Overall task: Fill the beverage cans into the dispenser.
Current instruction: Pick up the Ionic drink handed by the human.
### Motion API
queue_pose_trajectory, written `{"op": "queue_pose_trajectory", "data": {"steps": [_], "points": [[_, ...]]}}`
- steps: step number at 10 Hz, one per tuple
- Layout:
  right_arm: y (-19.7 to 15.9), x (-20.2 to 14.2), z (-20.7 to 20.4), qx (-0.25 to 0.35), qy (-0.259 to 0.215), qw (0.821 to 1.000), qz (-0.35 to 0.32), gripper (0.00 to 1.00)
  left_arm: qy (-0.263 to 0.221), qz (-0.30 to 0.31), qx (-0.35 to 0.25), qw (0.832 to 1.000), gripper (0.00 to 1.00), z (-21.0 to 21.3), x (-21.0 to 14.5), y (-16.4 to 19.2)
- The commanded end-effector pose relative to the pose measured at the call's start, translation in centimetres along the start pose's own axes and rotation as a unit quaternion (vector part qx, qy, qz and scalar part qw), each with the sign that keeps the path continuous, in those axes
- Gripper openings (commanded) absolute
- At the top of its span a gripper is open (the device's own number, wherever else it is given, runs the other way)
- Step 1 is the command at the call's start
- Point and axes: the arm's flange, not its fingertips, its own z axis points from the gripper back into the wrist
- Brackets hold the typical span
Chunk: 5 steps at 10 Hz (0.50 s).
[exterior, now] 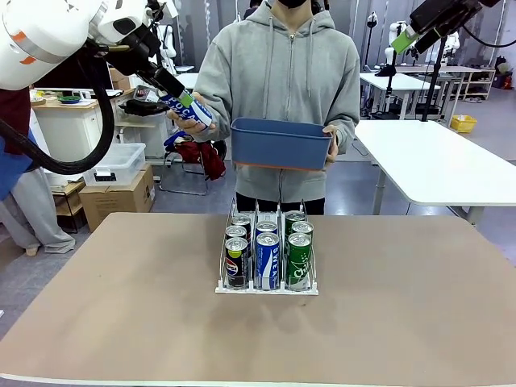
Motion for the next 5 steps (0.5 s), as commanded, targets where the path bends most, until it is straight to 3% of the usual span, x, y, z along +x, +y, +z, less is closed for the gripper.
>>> {"op": "queue_pose_trajectory", "data": {"steps": [1, 2, 3, 4, 5], "points": [[-0.01, 0.04, -0.02, -0.003, 0.003, 1.0, -0.001, 1.0, -0.002, 0.0, -0.002, 1.0, 1.0, -0.01, -0.02, 0.01], [-0.01, 0.04, -0.02, -0.003, 0.003, 1.0, -0.001, 1.0, -0.002, 0.0, -0.002, 1.0, 1.0, -0.01, -0.02, 0.01], [-0.01, 0.04, -0.02, -0.003, 0.003, 1.0, -0.001, 1.0, 0.0, 0.0, 0.0, 1.0, 0.4, 0.01, 0.02, -0.01], [-0.01, 0.04, -0.02, -0.003, 0.003, 1.0, -0.001, 1.0, 0.0, 0.004, 0.007, 1.0, 0.4, 0.02, 0.15, 0.2], [-0.01, 0.04, -0.02, -0.003, 0.003, 1.0, -0.001, 1.0, 0.0, 0.006, 0.009, 1.0, 0.0, 0.02, 0.2, 0.21]]}}
